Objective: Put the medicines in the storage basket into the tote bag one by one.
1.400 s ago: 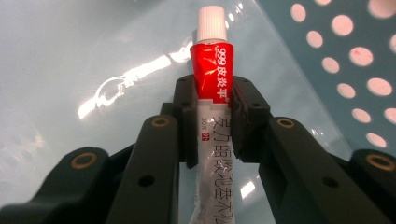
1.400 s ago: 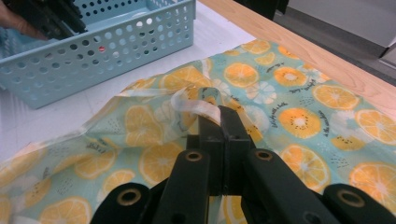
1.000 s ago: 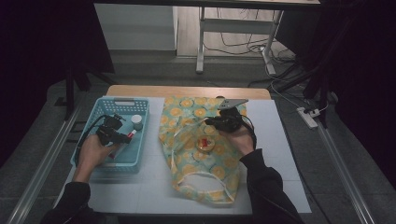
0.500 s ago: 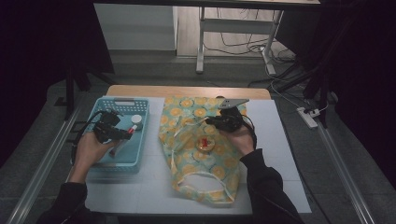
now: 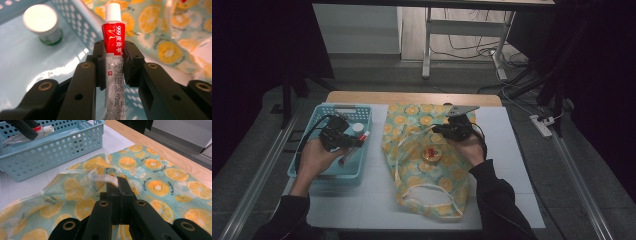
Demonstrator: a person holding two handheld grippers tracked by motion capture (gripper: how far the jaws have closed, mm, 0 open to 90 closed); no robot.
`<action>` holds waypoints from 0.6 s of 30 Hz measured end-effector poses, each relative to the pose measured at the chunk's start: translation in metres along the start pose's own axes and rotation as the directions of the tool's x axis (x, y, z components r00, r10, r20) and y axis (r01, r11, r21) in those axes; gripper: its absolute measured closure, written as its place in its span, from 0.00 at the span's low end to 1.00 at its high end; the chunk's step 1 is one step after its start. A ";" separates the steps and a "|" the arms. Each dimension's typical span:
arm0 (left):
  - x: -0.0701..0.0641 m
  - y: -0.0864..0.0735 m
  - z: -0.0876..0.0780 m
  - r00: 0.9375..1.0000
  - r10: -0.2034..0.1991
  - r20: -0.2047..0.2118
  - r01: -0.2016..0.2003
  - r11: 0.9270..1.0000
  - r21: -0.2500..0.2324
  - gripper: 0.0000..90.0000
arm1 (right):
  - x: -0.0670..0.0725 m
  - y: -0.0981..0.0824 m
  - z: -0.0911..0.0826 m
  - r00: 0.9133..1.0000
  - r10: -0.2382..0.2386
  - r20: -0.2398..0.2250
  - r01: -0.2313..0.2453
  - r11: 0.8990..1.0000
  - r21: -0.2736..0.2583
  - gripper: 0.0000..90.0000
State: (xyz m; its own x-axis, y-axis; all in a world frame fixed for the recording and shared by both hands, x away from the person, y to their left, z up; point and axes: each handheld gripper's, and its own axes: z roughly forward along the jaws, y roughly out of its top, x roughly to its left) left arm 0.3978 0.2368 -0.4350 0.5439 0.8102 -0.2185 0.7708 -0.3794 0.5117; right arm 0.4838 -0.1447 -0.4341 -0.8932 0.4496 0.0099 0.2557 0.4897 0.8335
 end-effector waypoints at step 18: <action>-0.045 0.029 0.017 0.991 0.097 0.094 -0.097 0.995 -0.005 0.83 | 0.000 0.000 -0.001 1.000 0.006 0.002 -0.006 1.000 -0.010 0.99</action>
State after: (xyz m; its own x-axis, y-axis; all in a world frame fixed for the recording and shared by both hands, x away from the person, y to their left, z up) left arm 0.4019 0.1814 -0.4246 0.6448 0.7242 -0.2445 0.7126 -0.4540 0.5348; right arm 0.4839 -0.1454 -0.4332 -0.8911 0.4536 0.0136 0.2572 0.4800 0.8387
